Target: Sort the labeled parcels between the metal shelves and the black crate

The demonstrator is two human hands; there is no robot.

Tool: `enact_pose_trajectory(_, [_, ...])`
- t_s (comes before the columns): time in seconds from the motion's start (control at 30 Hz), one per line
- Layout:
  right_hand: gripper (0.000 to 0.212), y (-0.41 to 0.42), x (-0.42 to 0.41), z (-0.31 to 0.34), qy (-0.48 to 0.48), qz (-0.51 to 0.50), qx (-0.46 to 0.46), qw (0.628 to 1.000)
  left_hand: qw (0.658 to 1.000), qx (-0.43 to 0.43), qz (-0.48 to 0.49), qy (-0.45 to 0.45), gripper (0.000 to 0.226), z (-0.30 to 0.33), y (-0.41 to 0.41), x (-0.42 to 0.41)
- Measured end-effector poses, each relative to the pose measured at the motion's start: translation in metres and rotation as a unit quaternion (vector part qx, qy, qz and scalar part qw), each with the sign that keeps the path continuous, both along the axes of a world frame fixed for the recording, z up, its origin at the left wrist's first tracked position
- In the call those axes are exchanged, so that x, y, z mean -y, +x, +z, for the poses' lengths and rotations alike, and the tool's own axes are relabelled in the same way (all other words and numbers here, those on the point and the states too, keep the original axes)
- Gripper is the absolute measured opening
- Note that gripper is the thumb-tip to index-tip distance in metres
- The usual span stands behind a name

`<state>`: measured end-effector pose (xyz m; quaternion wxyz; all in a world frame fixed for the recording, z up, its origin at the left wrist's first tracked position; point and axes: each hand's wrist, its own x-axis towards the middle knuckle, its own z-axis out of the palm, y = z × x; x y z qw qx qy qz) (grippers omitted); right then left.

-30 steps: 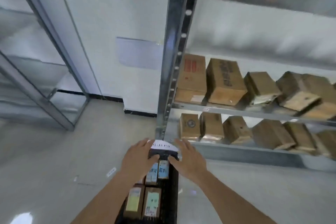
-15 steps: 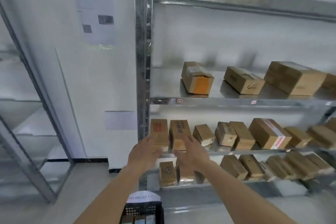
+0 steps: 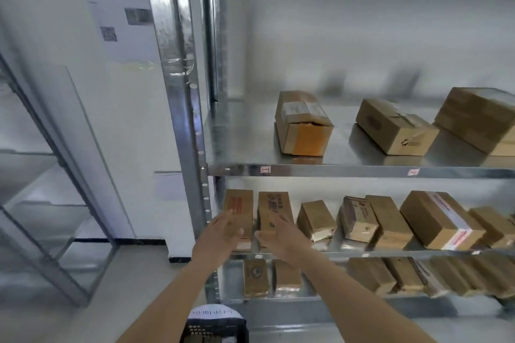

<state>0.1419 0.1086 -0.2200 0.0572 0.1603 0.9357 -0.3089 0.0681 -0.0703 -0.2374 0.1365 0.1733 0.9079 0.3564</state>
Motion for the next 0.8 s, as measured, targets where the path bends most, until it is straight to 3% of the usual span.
enact_pose_trajectory(0.2, [0.070,-0.057,-0.017,-0.069,-0.087,0.025,0.038,0.995,0.998,0.041,0.034,0.020,0.044,-0.050,-0.037,-0.023])
enact_pose_trajectory(0.5, [0.067,-0.118,-0.029,-0.135,-0.165,0.031,0.055,0.984,0.994,0.079,0.072,0.014,0.055,-0.111,-0.067,-0.041])
enact_pose_trajectory(0.8, [0.060,-0.145,-0.025,-0.148,-0.051,0.067,0.087,0.993,0.988,0.054,0.139,-0.036,0.053,-0.140,-0.084,-0.068])
